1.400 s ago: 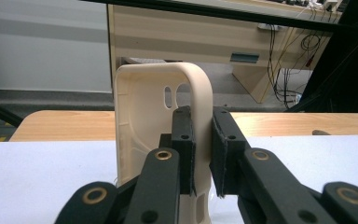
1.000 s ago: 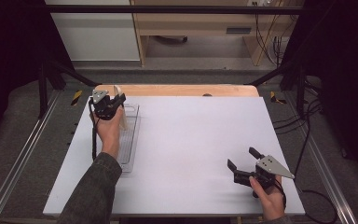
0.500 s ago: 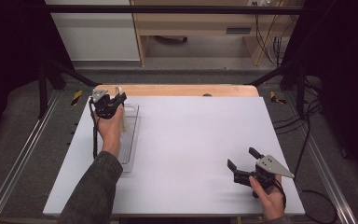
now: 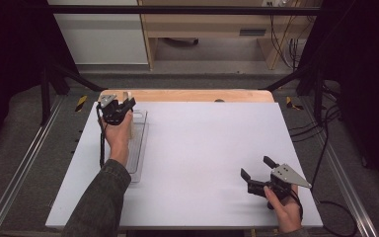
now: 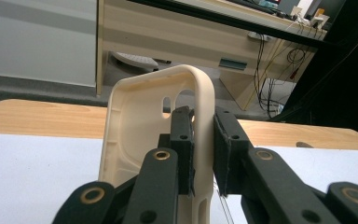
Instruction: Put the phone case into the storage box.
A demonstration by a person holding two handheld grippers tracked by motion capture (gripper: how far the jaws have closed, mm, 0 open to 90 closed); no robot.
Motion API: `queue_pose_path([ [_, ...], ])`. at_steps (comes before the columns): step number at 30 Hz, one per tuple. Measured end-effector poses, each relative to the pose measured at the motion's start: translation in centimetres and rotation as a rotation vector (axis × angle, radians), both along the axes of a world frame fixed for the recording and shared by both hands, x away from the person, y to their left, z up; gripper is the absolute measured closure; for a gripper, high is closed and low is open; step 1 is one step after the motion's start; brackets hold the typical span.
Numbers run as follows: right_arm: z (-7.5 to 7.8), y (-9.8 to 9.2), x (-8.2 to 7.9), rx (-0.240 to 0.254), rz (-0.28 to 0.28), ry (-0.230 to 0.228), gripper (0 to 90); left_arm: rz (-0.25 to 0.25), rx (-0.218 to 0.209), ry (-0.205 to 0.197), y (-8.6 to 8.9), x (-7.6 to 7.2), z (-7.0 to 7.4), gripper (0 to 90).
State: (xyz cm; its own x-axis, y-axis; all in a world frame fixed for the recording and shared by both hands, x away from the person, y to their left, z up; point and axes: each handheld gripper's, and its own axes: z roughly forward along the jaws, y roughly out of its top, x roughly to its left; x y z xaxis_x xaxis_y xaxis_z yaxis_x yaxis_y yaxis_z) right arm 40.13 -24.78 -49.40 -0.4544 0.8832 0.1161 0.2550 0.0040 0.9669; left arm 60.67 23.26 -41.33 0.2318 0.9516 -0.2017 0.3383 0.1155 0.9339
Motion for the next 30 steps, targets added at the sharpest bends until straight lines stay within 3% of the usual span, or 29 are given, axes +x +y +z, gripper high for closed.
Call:
queue_pose_path([
  [30,-0.03,-0.08,0.02,0.003,0.001,0.007,4.0,-0.018,0.017,0.007,-0.48,0.28,-0.29,77.4],
])
